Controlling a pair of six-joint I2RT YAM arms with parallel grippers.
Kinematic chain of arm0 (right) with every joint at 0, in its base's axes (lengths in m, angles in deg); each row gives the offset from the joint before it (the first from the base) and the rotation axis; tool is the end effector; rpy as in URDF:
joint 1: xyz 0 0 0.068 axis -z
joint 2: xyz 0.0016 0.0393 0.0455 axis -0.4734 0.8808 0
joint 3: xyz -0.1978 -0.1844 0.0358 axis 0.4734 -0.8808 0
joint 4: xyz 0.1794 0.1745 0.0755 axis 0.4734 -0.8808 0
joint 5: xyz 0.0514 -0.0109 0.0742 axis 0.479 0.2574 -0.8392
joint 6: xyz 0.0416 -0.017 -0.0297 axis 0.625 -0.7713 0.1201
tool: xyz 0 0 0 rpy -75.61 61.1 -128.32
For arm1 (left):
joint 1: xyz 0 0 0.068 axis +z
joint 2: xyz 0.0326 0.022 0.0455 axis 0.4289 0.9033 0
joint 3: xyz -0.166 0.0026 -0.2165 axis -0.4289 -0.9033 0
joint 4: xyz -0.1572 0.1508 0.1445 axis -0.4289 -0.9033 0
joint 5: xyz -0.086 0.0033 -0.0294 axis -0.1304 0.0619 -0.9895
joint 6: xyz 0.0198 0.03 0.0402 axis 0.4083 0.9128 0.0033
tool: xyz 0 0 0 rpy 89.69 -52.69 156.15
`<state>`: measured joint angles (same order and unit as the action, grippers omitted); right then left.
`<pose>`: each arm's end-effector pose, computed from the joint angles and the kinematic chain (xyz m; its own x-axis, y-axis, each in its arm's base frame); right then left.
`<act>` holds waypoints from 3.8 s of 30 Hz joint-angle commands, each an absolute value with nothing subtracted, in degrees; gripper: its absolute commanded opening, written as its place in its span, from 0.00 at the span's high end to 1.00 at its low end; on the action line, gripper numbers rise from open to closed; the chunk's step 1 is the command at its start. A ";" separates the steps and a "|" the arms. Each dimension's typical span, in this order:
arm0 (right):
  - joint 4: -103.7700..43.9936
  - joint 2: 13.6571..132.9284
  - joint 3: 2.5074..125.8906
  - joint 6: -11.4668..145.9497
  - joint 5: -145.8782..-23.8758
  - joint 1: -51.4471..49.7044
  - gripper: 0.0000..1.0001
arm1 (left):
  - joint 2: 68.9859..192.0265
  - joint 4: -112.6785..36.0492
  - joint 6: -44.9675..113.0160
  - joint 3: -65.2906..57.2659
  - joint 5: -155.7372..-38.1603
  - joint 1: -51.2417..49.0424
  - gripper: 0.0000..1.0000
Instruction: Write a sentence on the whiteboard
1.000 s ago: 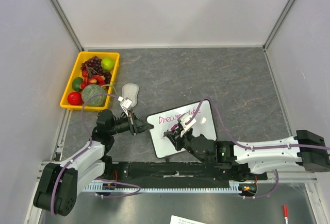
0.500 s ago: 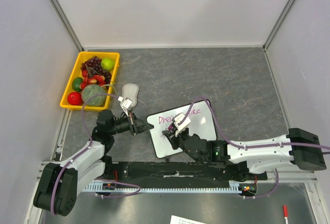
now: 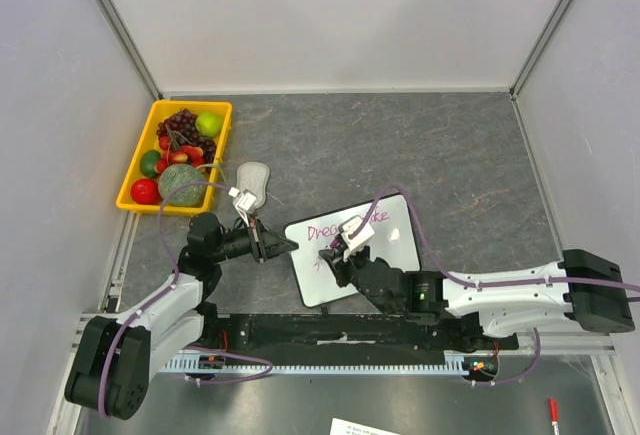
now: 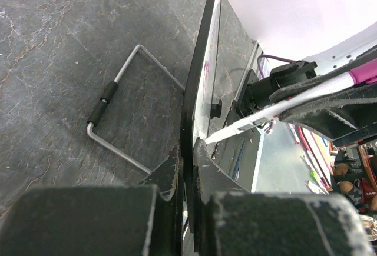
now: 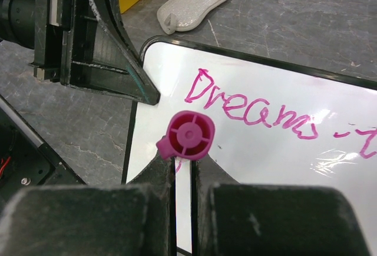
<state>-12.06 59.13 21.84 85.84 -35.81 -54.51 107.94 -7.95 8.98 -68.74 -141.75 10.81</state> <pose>0.0549 0.2453 0.2422 -0.3170 0.0576 -0.9467 -0.5844 0.7743 0.2429 0.1556 -0.0700 0.1703 -0.7139 -0.1846 -0.6755 0.5974 0.3428 -0.7250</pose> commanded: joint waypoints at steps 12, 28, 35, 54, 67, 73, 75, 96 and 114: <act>-14.09 53.21 22.58 85.83 -32.24 -53.22 1.00 | 107.66 -7.90 13.52 -68.45 -140.54 10.72 0.98; -9.87 54.61 19.68 86.62 -29.86 -51.64 1.00 | 107.57 -7.81 13.61 -68.45 -140.72 10.72 0.98; -10.66 54.79 18.36 88.02 -31.27 -51.46 1.00 | 107.40 -7.81 13.52 -68.53 -140.72 10.81 0.98; -14.97 53.21 17.31 90.40 -36.45 -51.55 1.00 | 107.57 -7.72 13.61 -68.45 -140.72 10.72 0.98; -16.20 50.75 16.95 90.22 -35.23 -51.55 1.00 | 107.75 -7.64 13.61 -68.45 -140.81 10.72 0.98; -16.72 48.82 18.44 88.99 -34.52 -51.55 1.00 | 107.83 -7.55 13.52 -68.45 -140.81 10.72 0.98; -16.64 48.46 19.06 88.82 -34.61 -51.55 1.00 | 107.83 -7.64 13.52 -68.45 -140.81 10.72 0.98; -15.67 50.49 16.87 90.31 -34.17 -50.67 1.00 | 107.31 -7.63 13.52 -68.53 -140.81 10.72 0.98; -16.46 48.29 16.68 91.45 -36.63 -50.67 1.00 | 107.31 -7.55 13.52 -68.53 -140.98 10.72 0.98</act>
